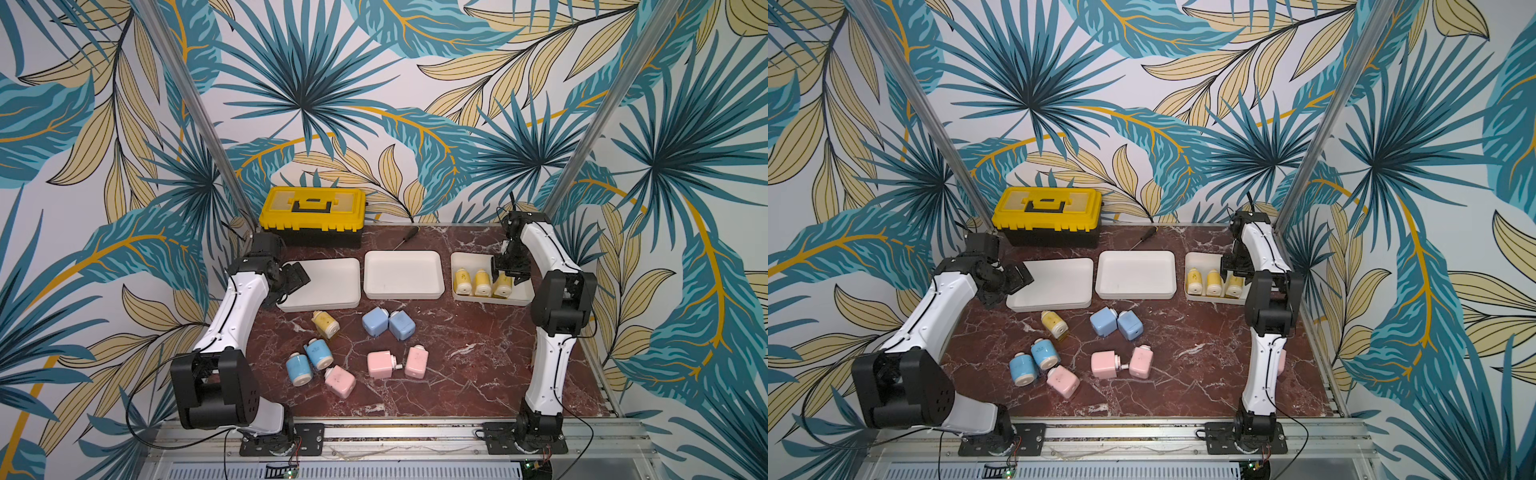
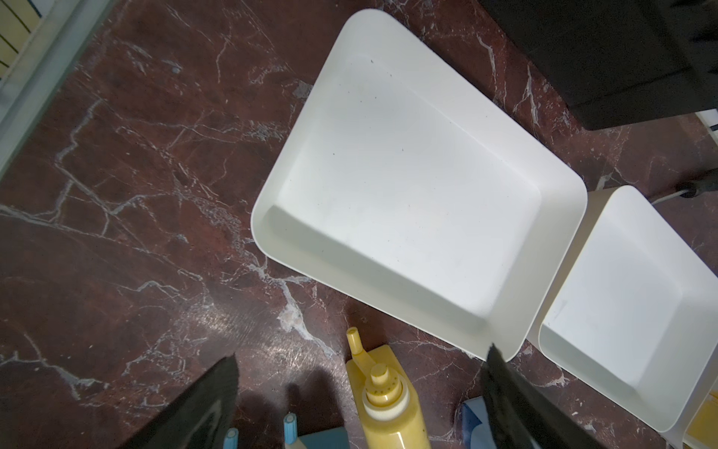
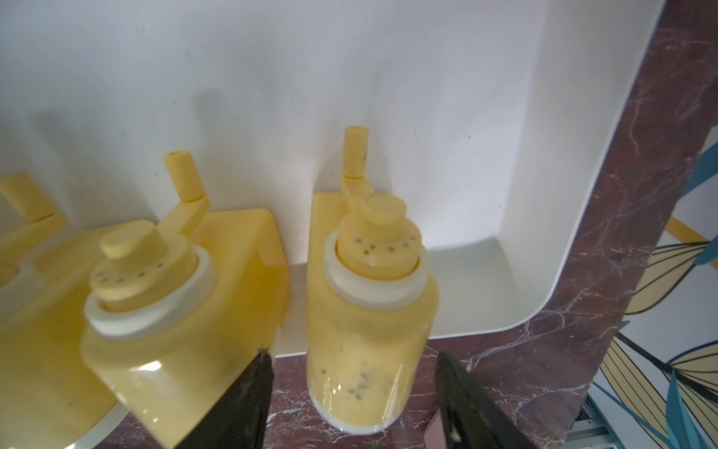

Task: Place the pencil sharpeners by color into the storage box
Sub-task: Place the pencil sharpener in the storage box, then pick up the pencil sharpener from the center of the board.

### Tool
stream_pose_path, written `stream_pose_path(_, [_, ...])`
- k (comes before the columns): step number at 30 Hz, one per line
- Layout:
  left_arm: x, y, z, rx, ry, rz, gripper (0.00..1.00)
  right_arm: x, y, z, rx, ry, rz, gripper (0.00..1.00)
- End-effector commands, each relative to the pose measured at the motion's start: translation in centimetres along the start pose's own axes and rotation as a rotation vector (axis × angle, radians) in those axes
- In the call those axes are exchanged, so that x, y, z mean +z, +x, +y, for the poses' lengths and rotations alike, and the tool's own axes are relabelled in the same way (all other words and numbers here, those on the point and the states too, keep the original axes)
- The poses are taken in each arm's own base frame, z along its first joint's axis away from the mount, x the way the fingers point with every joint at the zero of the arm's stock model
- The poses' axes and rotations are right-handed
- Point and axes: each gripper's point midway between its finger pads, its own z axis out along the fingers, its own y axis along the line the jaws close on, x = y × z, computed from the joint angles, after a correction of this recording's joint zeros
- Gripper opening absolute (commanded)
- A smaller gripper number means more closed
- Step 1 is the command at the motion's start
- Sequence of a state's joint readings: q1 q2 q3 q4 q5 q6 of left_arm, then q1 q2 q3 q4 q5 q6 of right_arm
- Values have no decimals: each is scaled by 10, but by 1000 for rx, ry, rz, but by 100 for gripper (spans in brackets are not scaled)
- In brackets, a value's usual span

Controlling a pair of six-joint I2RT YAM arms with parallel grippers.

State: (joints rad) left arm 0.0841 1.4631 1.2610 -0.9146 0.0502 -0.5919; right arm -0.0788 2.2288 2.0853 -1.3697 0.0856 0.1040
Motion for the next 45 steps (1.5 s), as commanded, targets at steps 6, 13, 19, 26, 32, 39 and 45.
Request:
stream_pose_path(6, [-8,3,-5,12,22,-9,99,-9,5,-1,40,0,6,68])
stream_pose_path(13, [-6,3,-7,17,22,-6,99,-5,7,-6,39,33,30,70])
stream_pose_path(19, [-11,3,-13,28,39,-12,99,-16,4,-5,80,15,-17,71])
stream_pose_path(26, [-22,11,-23,23,81,-16,99,-84,21,27,-5,-67,-155,71])
stream_pose_path(32, [-27,49,-35,46,81,59,99,-116,56,75,-166,-40,-206,73])
stream_pose_path(39, [-24,93,-35,39,76,149,100,-121,79,107,-192,-137,-232,72])
stream_pose_path(45, [-4,115,-32,58,27,223,100,-123,89,106,-197,-161,-248,73])
